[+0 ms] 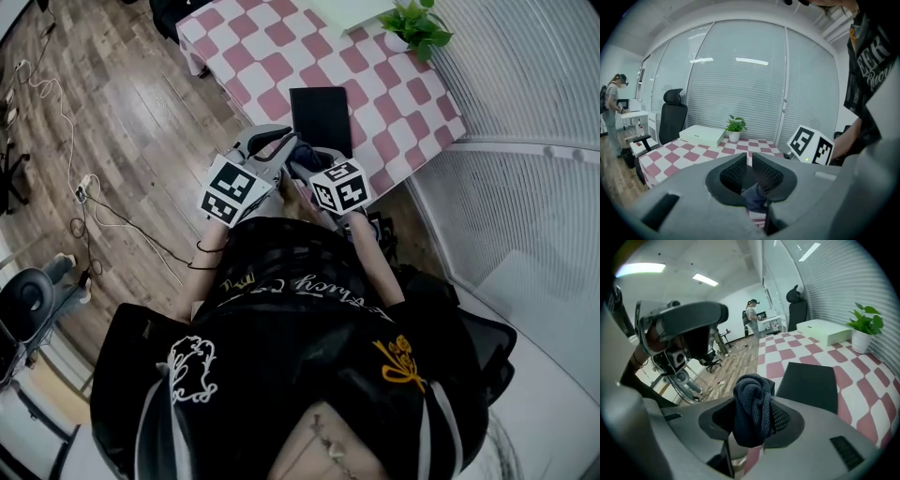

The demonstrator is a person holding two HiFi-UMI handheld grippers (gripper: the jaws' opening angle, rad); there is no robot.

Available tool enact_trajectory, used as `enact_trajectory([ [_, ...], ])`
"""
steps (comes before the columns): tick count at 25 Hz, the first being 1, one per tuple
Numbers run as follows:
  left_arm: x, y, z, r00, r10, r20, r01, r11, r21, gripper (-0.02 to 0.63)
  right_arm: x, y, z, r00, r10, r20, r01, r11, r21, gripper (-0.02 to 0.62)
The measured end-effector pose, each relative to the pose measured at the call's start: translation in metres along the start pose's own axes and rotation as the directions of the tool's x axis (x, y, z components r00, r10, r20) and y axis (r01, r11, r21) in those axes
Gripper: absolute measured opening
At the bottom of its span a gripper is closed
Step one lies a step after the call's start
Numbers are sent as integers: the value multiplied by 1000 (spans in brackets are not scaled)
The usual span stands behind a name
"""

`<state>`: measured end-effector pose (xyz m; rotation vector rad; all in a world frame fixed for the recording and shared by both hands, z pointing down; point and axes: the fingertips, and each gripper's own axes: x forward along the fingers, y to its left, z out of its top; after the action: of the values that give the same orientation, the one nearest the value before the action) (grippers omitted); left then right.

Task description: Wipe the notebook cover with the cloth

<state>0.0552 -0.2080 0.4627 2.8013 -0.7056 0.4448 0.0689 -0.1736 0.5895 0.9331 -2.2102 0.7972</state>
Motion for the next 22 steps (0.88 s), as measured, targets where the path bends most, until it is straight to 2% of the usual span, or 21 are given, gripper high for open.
enact_trajectory([
  [4,-2,-2,-3,1000,1,-3,-1,1000,-3,34,14,19,-18,996,43,-78,-47,997,-62,127],
  [10,-4,-5,-10,1000,4,-22,-4,1000,-16,34,13,-7,-53,982,-41,-185,26,996,-87,127],
  [15,-5,-7,-8,1000,5,-2,-5,1000,-12,34,1,-26,-59,985,-68,-156,68,998,-3,127],
  [22,-7,-15,-12,1000,3,-15,-3,1000,-3,34,-24,-59,-73,975,-164,-148,172,984,44,127],
])
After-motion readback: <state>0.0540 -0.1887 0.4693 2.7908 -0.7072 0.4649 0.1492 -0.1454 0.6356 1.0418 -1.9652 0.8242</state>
